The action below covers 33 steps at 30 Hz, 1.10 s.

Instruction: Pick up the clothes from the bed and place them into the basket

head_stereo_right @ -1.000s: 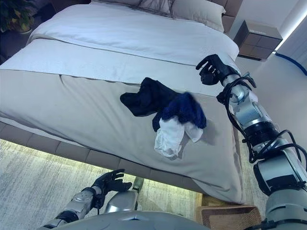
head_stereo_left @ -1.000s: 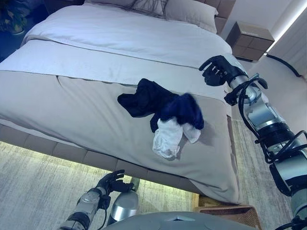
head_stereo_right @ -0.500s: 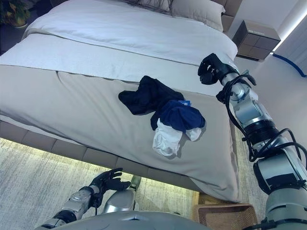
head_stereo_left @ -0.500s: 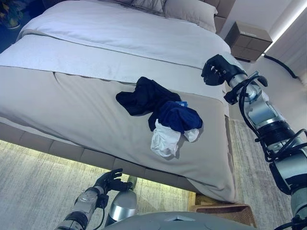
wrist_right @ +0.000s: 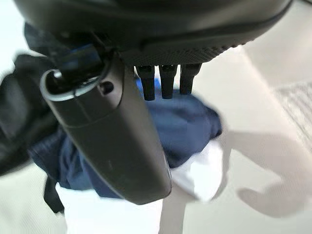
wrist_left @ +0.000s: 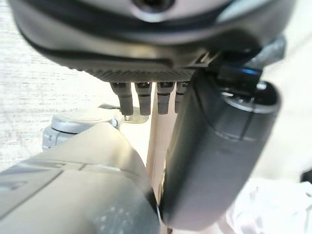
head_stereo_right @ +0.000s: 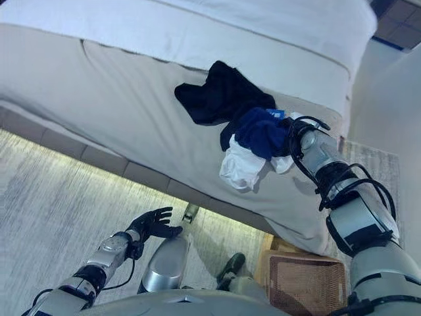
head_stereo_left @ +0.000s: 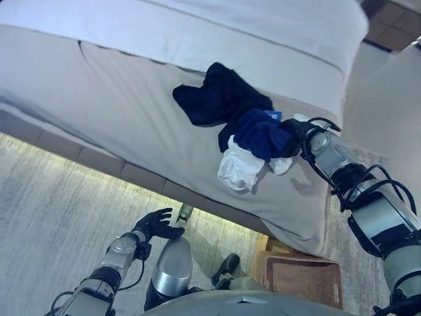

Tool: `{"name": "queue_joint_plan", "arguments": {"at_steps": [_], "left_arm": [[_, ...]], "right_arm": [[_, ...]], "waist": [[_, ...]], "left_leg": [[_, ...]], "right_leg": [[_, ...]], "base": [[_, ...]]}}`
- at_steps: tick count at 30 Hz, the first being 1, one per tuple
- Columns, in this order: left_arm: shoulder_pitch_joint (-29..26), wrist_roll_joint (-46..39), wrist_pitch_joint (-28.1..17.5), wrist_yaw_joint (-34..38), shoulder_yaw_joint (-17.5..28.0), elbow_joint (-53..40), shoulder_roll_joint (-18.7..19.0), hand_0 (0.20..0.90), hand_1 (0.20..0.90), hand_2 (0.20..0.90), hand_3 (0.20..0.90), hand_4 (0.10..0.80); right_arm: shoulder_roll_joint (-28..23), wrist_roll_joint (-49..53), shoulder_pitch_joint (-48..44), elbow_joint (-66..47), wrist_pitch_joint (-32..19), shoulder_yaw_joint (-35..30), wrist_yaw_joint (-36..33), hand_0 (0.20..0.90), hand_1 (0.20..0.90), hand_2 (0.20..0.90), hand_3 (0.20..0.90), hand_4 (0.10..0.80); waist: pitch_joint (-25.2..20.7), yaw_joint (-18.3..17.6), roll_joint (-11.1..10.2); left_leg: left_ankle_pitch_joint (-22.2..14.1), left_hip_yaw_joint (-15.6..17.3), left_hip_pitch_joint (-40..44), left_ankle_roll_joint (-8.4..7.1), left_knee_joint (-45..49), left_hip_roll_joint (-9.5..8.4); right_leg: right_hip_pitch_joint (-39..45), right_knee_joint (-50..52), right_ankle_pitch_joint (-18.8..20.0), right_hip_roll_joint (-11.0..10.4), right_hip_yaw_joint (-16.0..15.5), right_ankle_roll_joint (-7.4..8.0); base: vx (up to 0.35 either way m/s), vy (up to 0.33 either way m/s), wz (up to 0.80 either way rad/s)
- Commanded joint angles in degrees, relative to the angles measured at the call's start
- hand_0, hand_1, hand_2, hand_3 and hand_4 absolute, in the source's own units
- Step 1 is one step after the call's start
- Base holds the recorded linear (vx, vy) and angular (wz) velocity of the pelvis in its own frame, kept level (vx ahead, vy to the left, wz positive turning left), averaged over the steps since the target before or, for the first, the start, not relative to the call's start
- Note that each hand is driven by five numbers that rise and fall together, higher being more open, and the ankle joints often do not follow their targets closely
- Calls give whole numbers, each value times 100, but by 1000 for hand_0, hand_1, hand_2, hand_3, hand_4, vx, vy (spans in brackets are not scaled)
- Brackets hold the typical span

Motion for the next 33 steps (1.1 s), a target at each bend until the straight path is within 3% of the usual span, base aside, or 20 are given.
{"name": "queue_joint_plan", "arguments": {"at_steps": [1,11,12,13,16,21,26,33], "left_arm": [[240,36,-55,190,-377,125,262,900,900,900,900,800],[324,-101,-322,139,-322,121,202,900,900,900,900,800],[331,-102,-329,133,-325,92,197,900,900,900,900,800],[338,-105,-328,132,-329,66,194,900,900,900,900,800],[355,-132,-325,122,-362,-43,195,900,900,900,900,800],[437,-62,-296,156,-334,-79,209,900,900,900,900,800],[674,136,-332,192,-172,82,180,900,900,900,900,800],[1021,439,-395,84,52,450,-24,900,900,900,900,800]], "right_arm": [[-370,-400,-1229,-12,23,355,-456,900,900,900,900,800],[-256,-737,-1274,685,238,235,-701,900,900,900,900,800],[-250,-753,-1275,705,226,235,-757,745,745,745,719,619],[-249,-748,-1274,699,207,238,-803,300,300,300,200,100],[-260,-625,-1250,550,100,220,-1175,300,300,300,200,100],[-392,-169,-1309,-648,-168,-74,-2547,300,300,300,200,100],[-751,-131,-1054,-2397,-709,-924,-3865,300,300,300,200,100],[-1138,-479,-331,-4495,-1182,-1971,-4976,300,300,300,200,100]], "waist": [[27,226,33],[142,315,193],[144,320,198],[143,321,202],[130,304,210],[34,151,169],[-235,-128,89],[-812,-531,143]], "left_leg": [[-1072,36,371,333,161,-245],[-979,-29,213,324,95,-283],[-978,-30,211,324,93,-284],[-978,-29,211,324,91,-282],[-975,-20,221,322,80,-274],[-1041,93,359,337,67,-213],[-1071,262,569,431,67,-189],[-1277,560,1028,483,3,-173]], "right_leg": [[-606,868,-165,46,63,-408],[-762,983,-217,-75,-44,-398],[-764,985,-213,-80,-42,-399],[-764,984,-211,-81,-40,-399],[-750,955,-179,-74,-28,-379],[-693,951,-135,-69,77,-352],[-624,929,-41,-59,217,-337],[-393,817,-79,-50,494,-227]], "base": [[-9,53,14],[14,47,9],[0,0,0],[0,0,0],[0,0,0],[12,-5,-2],[15,13,-17],[111,20,-22]]}}
